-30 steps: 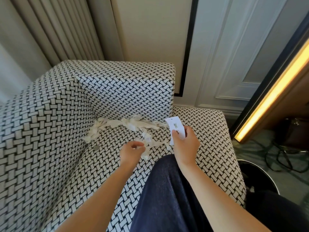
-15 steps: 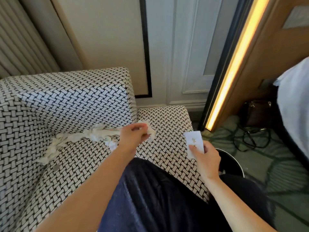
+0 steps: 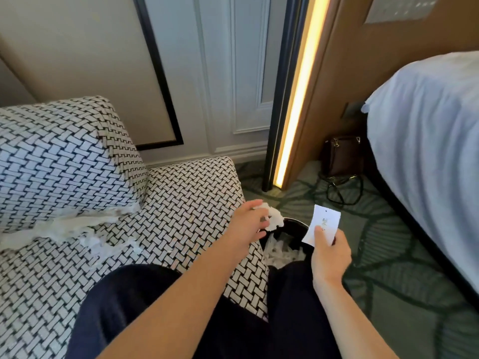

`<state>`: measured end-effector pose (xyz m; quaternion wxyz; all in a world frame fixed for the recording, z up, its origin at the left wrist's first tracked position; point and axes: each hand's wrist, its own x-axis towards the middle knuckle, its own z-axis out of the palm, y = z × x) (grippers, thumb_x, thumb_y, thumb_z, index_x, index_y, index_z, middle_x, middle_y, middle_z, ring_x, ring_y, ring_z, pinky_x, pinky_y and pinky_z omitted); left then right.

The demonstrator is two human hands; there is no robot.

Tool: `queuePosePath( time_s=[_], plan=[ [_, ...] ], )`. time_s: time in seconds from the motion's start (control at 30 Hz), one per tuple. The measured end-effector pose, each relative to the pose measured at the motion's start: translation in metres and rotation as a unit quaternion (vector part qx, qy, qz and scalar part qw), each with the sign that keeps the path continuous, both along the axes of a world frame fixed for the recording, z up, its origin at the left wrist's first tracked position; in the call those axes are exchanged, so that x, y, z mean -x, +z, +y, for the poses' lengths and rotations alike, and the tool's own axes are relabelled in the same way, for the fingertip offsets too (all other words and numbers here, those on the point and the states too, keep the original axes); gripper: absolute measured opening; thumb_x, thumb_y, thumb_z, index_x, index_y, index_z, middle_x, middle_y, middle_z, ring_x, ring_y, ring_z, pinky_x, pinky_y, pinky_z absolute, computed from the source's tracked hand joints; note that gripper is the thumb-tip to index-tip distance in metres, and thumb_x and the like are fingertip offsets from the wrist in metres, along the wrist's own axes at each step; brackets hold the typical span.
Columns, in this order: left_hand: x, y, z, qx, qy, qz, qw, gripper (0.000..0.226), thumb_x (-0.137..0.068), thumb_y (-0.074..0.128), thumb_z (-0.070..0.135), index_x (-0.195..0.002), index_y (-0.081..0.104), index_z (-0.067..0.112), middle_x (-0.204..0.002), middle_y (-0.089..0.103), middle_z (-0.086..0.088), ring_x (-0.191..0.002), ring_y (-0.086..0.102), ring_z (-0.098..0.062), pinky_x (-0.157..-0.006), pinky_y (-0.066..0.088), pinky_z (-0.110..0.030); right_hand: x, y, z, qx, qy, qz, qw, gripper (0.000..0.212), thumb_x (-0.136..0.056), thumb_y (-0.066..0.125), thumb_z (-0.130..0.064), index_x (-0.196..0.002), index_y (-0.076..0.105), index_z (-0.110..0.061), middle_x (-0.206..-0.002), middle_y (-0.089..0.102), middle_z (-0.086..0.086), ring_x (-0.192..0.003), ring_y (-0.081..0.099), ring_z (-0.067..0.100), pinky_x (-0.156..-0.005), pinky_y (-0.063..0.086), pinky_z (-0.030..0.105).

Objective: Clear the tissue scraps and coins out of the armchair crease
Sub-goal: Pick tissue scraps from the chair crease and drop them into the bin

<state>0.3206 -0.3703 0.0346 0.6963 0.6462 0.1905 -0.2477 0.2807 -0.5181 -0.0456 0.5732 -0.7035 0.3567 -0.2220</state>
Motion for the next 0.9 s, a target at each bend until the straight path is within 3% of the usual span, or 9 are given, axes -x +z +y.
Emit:
queuePosePath(
  time_s=[0.17, 0.37, 0.47, 0.6, 0.67, 0.8, 0.9],
  plan=[
    [0.010, -0.009, -0.013, -0.008, -0.070, 0.006, 0.998, 0.044, -0.096, 0.050, 0.018, -0.139, 0.042, 0.026, -0.124, 0.052, 0.000, -0.111, 0.056, -0.017, -0.079, 0.049, -0.024, -0.008, -0.007, -0.005, -0.034, -0.020, 0.014, 0.999, 0.008, -0.090, 0.059, -0.019, -0.095, 0.061, -0.013, -0.094, 0.063, 0.002, -0.089, 0.058, 0.021, -0.080, 0.048, 0.039],
    [0.014, -0.013, 0.004, -0.041, -0.077, 0.011, 0.996, 0.033, -0.096, 0.050, 0.016, -0.129, 0.053, 0.019, -0.119, 0.061, -0.001, -0.106, 0.061, -0.016, -0.094, 0.049, -0.033, -0.011, -0.009, -0.011, -0.040, 0.025, 0.044, 0.998, 0.018, -0.092, 0.058, -0.019, -0.108, 0.058, -0.010, -0.102, 0.060, 0.003, -0.095, 0.057, 0.020, -0.081, 0.049, 0.036],
    [0.012, -0.012, 0.016, -0.063, -0.061, 0.007, 0.996, 0.031, -0.094, 0.053, 0.016, -0.125, 0.056, 0.019, -0.116, 0.063, 0.000, -0.103, 0.063, -0.015, -0.090, 0.050, -0.032, -0.013, -0.012, -0.012, -0.054, 0.027, 0.057, 0.997, 0.025, -0.091, 0.059, -0.019, -0.113, 0.058, -0.008, -0.106, 0.061, 0.004, -0.098, 0.059, 0.022, -0.086, 0.052, 0.041],
    [0.012, -0.007, 0.031, -0.071, -0.030, 0.003, 0.997, 0.027, -0.095, 0.051, 0.015, -0.121, 0.057, 0.019, -0.112, 0.065, 0.000, -0.102, 0.063, -0.016, -0.091, 0.050, -0.033, -0.015, -0.009, -0.011, -0.114, 0.028, 0.038, 0.992, 0.025, -0.093, 0.056, -0.017, -0.116, 0.057, -0.007, -0.111, 0.063, 0.007, -0.096, 0.064, 0.021, -0.074, 0.053, 0.027],
    [0.013, -0.004, 0.036, -0.070, -0.023, 0.001, 0.997, 0.025, -0.096, 0.049, 0.016, -0.120, 0.058, 0.019, -0.111, 0.065, 0.000, -0.102, 0.064, -0.016, -0.093, 0.049, -0.035, -0.016, -0.006, -0.010, -0.138, 0.038, 0.036, 0.989, 0.024, -0.096, 0.052, -0.020, -0.119, 0.055, -0.012, -0.108, 0.065, 0.008, -0.088, 0.067, 0.020, -0.073, 0.052, 0.027],
    [0.018, 0.003, 0.044, -0.068, -0.019, -0.010, 0.997, 0.026, -0.097, 0.047, 0.016, -0.120, 0.057, 0.019, -0.110, 0.066, 0.001, -0.100, 0.064, -0.015, -0.092, 0.049, -0.033, -0.011, -0.005, -0.010, -0.149, 0.070, 0.065, 0.984, 0.045, -0.097, 0.049, -0.027, -0.140, 0.042, -0.015, -0.108, 0.064, 0.010, -0.091, 0.065, 0.017, -0.091, 0.051, 0.036],
    [0.021, 0.008, 0.049, -0.066, -0.016, -0.016, 0.998, 0.026, -0.097, 0.046, 0.017, -0.120, 0.057, 0.019, -0.111, 0.066, 0.001, -0.100, 0.064, -0.016, -0.092, 0.049, -0.033, -0.004, -0.001, -0.011, -0.146, 0.074, 0.053, 0.985, 0.043, -0.098, 0.048, -0.022, -0.139, 0.043, -0.012, -0.107, 0.064, 0.011, -0.094, 0.064, 0.019, -0.096, 0.050, 0.037]
  ],
)
